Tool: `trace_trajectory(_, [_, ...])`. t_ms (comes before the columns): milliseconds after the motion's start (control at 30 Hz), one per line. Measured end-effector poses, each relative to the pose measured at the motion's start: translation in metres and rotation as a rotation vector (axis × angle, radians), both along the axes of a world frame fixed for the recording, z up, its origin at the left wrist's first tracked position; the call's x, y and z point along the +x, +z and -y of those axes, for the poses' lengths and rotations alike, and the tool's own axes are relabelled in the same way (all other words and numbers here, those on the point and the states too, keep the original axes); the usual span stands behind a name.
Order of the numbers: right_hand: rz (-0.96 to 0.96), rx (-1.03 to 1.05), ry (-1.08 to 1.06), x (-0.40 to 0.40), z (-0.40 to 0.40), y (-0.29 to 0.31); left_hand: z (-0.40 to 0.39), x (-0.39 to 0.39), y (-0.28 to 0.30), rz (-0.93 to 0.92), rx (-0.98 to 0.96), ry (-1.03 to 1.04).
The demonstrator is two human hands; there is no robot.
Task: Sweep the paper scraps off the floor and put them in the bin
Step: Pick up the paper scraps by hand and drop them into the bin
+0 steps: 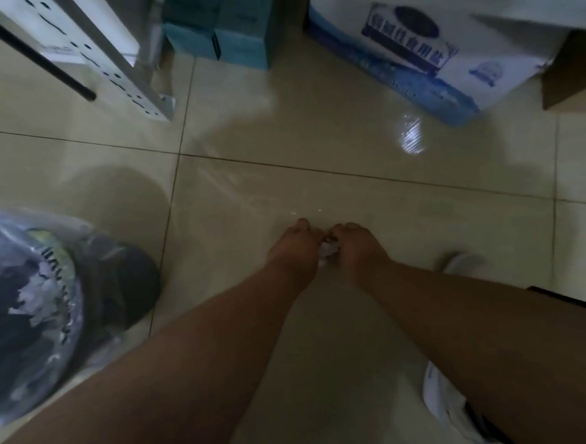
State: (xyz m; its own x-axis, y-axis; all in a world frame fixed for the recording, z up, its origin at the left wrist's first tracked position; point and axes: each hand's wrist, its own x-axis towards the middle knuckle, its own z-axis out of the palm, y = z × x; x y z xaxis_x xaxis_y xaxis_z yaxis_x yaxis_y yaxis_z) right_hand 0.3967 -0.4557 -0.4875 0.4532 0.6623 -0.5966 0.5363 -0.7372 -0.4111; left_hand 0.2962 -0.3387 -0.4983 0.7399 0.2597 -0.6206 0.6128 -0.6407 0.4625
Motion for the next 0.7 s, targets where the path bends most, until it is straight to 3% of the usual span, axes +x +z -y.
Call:
trace_trajectory(167, [-0.014, 0.129, -0.082, 0.012, 0.001, 0.016, -0.003, 0.002, 0.009, 0.097, -0.019, 0.179])
trace_trajectory(467, [-0.026, 0.269, -0.25, 0.01, -0.004, 0.087, -0.012, -0.002, 0.086, 0.29, -0.028, 0.467])
trace_trajectory(633, [-0.378, 0.503, -0.654, -0.02, -0.012, 0.153, -0.007, -0.026, 0.143, 0.458, -0.033, 0.574])
trace_trajectory(700, [-0.463, 0.588, -0.703, -0.032, -0.017, 0.187, -0.006, -0.036, 0.173, 0.516, -0.037, 0.624])
